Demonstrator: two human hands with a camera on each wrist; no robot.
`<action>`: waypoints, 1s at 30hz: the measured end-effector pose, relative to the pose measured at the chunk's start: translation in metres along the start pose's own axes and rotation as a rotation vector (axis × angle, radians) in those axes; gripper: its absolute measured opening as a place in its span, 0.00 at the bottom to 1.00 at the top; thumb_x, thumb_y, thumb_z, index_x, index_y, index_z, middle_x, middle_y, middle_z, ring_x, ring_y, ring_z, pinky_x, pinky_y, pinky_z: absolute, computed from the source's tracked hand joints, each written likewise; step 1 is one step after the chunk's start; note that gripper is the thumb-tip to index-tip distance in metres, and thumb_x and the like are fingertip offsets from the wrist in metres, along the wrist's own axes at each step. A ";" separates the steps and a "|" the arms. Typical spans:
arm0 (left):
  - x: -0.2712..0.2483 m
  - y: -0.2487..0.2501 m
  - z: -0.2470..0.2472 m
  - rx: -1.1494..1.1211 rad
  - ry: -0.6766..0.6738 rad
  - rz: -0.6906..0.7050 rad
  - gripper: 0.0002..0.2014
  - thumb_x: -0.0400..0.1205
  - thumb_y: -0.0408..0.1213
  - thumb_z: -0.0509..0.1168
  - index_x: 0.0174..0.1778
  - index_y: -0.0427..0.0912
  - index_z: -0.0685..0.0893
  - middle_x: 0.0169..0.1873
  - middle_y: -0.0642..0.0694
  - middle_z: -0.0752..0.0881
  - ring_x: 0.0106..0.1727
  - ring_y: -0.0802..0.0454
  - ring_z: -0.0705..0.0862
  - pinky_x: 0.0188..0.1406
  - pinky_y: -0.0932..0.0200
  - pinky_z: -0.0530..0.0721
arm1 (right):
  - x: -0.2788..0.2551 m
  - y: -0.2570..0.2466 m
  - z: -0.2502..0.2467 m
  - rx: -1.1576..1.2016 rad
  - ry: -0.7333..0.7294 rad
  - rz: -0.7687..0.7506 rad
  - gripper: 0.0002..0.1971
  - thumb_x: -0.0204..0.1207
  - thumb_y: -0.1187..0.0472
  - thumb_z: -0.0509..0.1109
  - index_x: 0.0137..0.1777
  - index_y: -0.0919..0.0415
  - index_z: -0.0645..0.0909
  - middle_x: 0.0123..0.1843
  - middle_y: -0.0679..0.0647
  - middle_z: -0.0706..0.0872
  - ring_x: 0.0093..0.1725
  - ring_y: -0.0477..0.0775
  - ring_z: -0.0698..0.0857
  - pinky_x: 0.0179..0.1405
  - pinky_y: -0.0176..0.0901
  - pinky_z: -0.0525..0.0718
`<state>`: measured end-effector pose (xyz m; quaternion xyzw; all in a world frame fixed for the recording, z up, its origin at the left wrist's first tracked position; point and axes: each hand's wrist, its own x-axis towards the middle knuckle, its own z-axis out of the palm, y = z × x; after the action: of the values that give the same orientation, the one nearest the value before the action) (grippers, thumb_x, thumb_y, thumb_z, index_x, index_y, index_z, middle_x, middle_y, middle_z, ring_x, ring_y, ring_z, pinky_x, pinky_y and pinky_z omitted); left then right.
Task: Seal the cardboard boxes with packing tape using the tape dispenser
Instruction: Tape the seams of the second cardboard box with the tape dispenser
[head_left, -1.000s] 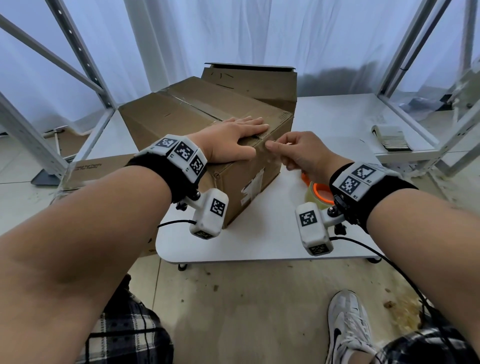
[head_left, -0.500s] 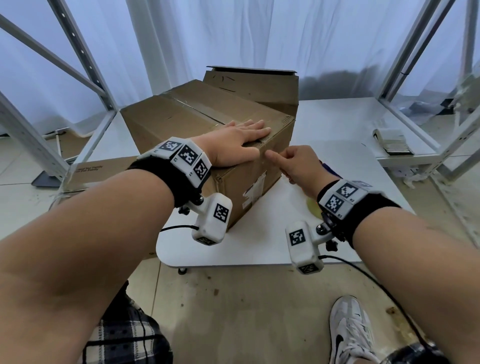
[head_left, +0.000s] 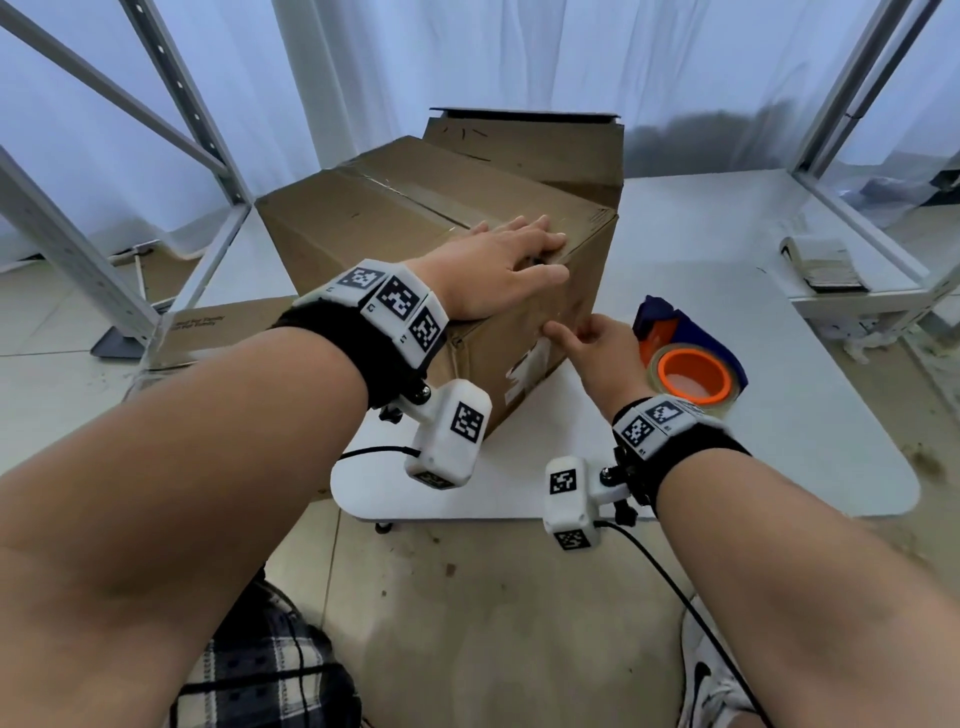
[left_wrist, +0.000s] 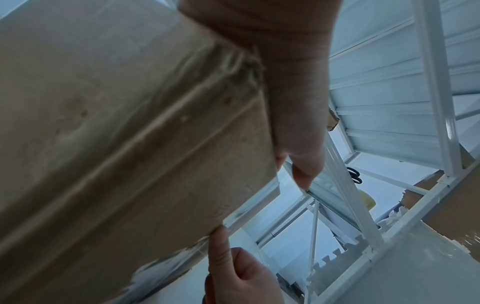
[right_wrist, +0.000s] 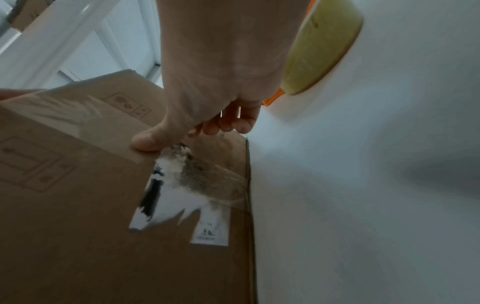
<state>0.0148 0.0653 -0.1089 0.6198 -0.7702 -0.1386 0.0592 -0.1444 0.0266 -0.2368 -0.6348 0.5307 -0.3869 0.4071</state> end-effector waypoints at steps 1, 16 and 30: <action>0.000 0.000 0.000 -0.002 0.001 -0.001 0.28 0.86 0.58 0.49 0.82 0.57 0.59 0.84 0.55 0.52 0.83 0.58 0.47 0.80 0.53 0.41 | 0.002 0.000 -0.001 -0.046 0.000 -0.014 0.18 0.72 0.47 0.76 0.37 0.62 0.80 0.32 0.52 0.81 0.34 0.51 0.78 0.36 0.43 0.74; -0.001 0.005 -0.002 -0.060 0.011 -0.014 0.24 0.88 0.48 0.52 0.81 0.54 0.62 0.83 0.53 0.54 0.84 0.57 0.48 0.81 0.53 0.41 | 0.002 -0.083 -0.048 -1.015 -0.044 -0.535 0.20 0.80 0.41 0.63 0.48 0.58 0.85 0.44 0.56 0.86 0.46 0.59 0.84 0.39 0.41 0.69; -0.003 0.002 0.001 -0.066 0.034 -0.012 0.23 0.89 0.44 0.50 0.81 0.55 0.61 0.84 0.47 0.50 0.84 0.53 0.45 0.82 0.52 0.41 | -0.005 -0.062 -0.023 -1.142 -0.292 -0.561 0.16 0.84 0.45 0.57 0.59 0.49 0.84 0.54 0.53 0.87 0.53 0.57 0.86 0.41 0.41 0.72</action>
<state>0.0133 0.0690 -0.1087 0.6243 -0.7603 -0.1539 0.0919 -0.1441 0.0354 -0.1714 -0.9116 0.4063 -0.0454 -0.0426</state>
